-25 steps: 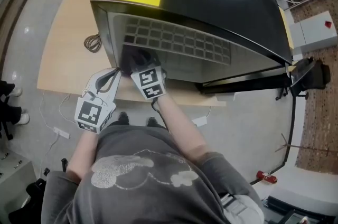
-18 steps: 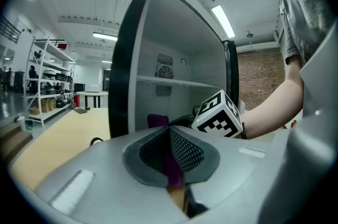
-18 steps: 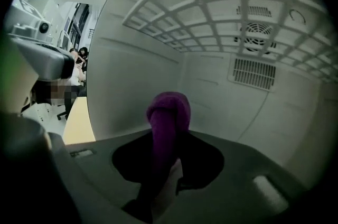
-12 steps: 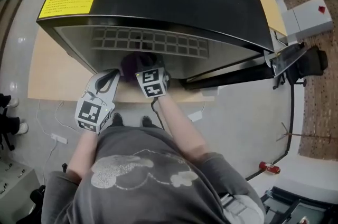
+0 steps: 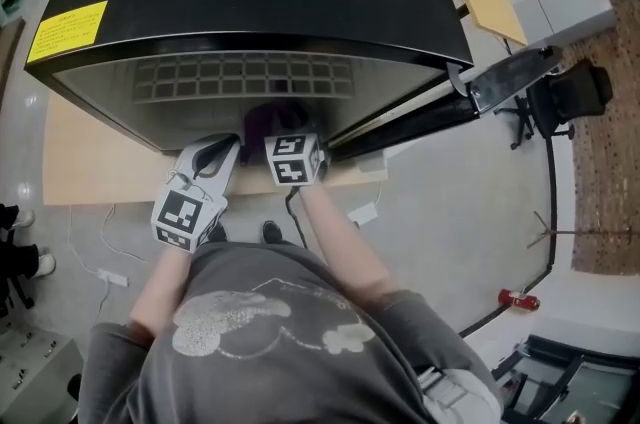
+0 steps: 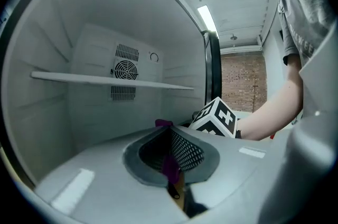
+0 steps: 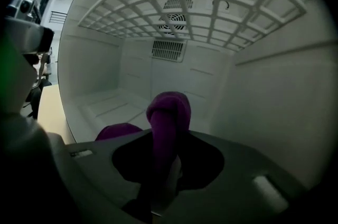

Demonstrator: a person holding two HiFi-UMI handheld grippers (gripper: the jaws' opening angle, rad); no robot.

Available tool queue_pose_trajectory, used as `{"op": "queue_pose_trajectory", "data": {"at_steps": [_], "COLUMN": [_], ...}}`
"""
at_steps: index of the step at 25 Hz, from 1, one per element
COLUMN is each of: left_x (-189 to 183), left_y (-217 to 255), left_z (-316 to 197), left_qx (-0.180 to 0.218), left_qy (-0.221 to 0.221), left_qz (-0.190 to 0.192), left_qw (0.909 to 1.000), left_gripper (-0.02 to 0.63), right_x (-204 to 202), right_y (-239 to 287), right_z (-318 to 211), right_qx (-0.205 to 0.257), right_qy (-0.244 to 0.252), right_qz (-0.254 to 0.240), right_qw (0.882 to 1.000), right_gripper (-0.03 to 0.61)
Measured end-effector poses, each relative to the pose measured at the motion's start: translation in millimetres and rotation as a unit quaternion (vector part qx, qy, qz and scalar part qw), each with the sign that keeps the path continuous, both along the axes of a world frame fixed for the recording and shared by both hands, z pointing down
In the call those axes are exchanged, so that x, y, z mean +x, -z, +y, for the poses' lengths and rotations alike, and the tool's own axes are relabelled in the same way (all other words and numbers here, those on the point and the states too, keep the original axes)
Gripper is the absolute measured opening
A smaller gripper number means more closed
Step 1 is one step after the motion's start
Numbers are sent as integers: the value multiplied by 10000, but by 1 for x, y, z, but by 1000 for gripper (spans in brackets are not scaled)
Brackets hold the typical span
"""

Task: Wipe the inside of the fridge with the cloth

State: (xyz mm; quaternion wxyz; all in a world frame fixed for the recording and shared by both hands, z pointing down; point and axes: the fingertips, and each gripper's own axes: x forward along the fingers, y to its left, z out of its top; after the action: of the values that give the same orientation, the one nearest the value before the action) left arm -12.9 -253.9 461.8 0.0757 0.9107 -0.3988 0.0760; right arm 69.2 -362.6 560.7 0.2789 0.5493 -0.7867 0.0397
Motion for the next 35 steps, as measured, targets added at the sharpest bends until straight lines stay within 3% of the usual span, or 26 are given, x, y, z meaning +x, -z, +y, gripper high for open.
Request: {"op": "queue_pose_trajectory", "data": {"at_steps": [6, 11, 19, 25, 30, 35], "left_x": [13, 4, 9, 20, 35, 40], "left_y": [3, 9, 7, 6, 17, 37], "left_z": [-3, -1, 14, 28, 36, 51], "left_qx": [65, 120, 87, 51, 146, 184], "left_qy": [-107, -140, -44, 123, 408, 884], "left_qz": [-32, -22, -90, -146, -217, -193], "left_qw": [9999, 9998, 9999, 9998, 9988, 9957], "left_gripper": [18, 18, 18, 18, 18, 18], "right_x": [15, 14, 32, 41, 27, 17], "right_y": [32, 52, 65, 66, 68, 70], "right_z": [-4, -2, 40, 84, 108, 127], "right_qx": [518, 449, 356, 308, 369, 307], "right_qy": [-392, -907, -920, -509, 296, 1025], "right_qz": [-580, -1225, -1766, -1800, -1848, -2043], "right_qw": [9962, 9873, 9793, 9819, 9816, 9730], "right_gripper": [78, 79, 80, 79, 80, 78]}}
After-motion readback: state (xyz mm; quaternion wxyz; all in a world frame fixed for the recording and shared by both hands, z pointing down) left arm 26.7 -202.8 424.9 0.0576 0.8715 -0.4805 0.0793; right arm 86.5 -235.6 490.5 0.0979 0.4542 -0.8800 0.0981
